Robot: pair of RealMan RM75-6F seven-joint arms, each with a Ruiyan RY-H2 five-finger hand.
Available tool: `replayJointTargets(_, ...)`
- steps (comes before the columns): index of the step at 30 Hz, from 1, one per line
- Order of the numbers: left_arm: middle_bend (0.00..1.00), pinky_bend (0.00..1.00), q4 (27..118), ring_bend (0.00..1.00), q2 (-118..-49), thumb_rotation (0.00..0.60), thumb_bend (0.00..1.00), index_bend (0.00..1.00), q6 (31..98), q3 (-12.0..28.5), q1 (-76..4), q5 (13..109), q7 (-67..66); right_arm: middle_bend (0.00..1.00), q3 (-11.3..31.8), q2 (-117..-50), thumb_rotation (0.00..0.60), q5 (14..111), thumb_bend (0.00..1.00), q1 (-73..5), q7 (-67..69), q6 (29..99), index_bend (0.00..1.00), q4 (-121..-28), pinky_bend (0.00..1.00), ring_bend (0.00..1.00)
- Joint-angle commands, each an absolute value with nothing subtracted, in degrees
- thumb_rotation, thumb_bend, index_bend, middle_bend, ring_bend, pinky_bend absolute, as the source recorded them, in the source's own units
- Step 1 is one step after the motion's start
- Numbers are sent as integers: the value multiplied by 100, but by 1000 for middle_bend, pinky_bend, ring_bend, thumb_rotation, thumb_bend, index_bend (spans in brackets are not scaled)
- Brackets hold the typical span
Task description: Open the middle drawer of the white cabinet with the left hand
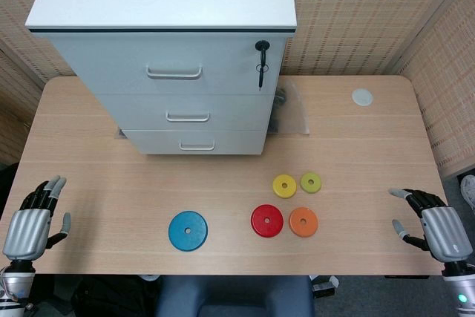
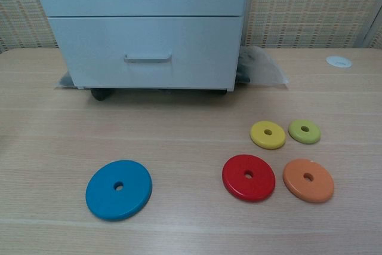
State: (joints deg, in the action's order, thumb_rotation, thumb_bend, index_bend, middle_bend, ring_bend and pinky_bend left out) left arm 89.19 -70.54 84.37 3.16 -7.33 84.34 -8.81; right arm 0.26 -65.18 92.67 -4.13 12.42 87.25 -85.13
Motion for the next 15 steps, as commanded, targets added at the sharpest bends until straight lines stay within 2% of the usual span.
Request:
replayJointTargets(1,75,182,8921,88,-7057,600,524,25,8429,316,-736,8430,-888,312,24,-6515,600,9266,292,-410,1236,8727,249,-8515,291,255)
replayJointTargets(11,75,182,8929,89,-7057,600,524,25,8428,320,-749,8456,-868,312,21,-6499,600,9262,292,-387,1237,8755,249,-8524,291,255)
replayJointTargets(15,76,182,8918,121,-7036,600,524,38,8422,370,-868,8637,-709,312,30,-6469,600,9265,291,-367,1212,8802,249,-8539,291,255)
